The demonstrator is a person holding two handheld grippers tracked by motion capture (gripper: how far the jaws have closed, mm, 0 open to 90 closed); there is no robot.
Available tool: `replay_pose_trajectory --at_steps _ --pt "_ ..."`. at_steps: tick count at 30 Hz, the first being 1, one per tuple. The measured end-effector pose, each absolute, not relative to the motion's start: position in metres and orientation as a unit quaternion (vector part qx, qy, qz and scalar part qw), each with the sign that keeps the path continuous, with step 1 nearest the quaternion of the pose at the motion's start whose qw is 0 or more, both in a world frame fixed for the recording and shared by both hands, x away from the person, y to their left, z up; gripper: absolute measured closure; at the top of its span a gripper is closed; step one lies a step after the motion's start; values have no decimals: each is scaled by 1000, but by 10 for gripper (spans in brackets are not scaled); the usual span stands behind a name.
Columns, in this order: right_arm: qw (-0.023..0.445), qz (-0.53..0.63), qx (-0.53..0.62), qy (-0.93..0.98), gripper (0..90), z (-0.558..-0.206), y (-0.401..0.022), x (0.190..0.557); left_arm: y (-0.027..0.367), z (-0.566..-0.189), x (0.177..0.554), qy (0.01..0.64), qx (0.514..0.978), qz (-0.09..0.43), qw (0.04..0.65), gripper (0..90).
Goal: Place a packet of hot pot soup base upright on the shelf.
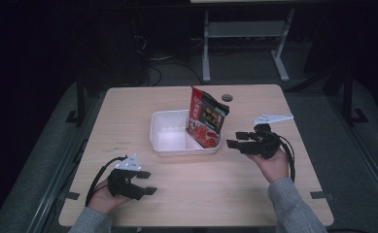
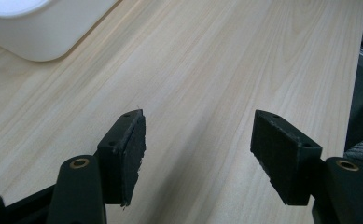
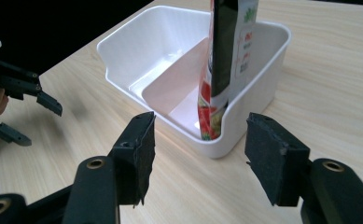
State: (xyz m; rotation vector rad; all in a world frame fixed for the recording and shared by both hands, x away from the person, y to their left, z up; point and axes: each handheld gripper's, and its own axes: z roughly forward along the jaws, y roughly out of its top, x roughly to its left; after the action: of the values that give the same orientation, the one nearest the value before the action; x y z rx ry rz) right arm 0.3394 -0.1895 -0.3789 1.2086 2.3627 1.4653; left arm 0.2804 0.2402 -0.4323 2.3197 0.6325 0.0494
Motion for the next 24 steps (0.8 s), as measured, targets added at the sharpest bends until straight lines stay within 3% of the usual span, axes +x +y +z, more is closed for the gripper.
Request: replay_pose_trajectory --at_steps 24 --pt "51 471 400 784 404 -390 -214 314 238 -433 280 245 901 18 357 351"
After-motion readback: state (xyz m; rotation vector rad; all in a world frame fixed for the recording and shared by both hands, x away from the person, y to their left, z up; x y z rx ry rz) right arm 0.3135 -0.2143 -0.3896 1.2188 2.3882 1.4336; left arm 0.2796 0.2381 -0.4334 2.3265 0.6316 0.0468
